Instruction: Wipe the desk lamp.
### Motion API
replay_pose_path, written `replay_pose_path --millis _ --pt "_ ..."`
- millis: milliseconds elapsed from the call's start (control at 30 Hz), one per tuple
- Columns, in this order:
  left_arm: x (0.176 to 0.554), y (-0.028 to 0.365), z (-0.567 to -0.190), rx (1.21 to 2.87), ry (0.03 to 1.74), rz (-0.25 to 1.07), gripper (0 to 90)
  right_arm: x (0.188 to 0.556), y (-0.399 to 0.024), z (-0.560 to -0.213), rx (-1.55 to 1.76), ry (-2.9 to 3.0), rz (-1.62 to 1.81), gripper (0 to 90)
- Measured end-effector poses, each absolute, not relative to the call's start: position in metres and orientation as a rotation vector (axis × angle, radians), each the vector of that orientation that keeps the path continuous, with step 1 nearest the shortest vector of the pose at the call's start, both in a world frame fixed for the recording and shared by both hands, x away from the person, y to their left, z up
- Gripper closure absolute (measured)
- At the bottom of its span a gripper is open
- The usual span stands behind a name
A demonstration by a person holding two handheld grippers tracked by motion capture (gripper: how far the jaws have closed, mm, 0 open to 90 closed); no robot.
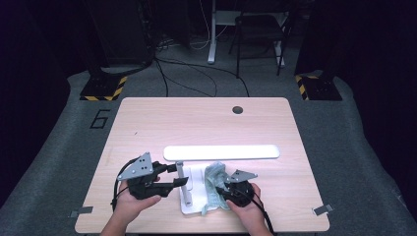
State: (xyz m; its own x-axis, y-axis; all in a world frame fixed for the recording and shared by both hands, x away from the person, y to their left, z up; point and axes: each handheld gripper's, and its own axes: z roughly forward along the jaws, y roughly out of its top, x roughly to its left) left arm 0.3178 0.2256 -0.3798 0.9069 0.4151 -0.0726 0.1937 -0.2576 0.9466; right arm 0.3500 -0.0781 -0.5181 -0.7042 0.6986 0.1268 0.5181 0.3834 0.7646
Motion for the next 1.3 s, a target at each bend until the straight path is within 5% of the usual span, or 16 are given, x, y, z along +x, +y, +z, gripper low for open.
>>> replay_pose_path --millis 633,1300 --pt "0.318 0.224 -0.381 1.827 0.455 0.234 51.7 0.423 -0.067 -0.514 1.280 2.349 1.258 68.2" --pt "0.320 0.216 -0.384 1.787 0.513 0.275 51.9 0.333 -0.088 -0.494 1.002 2.427 1.387 67.8"
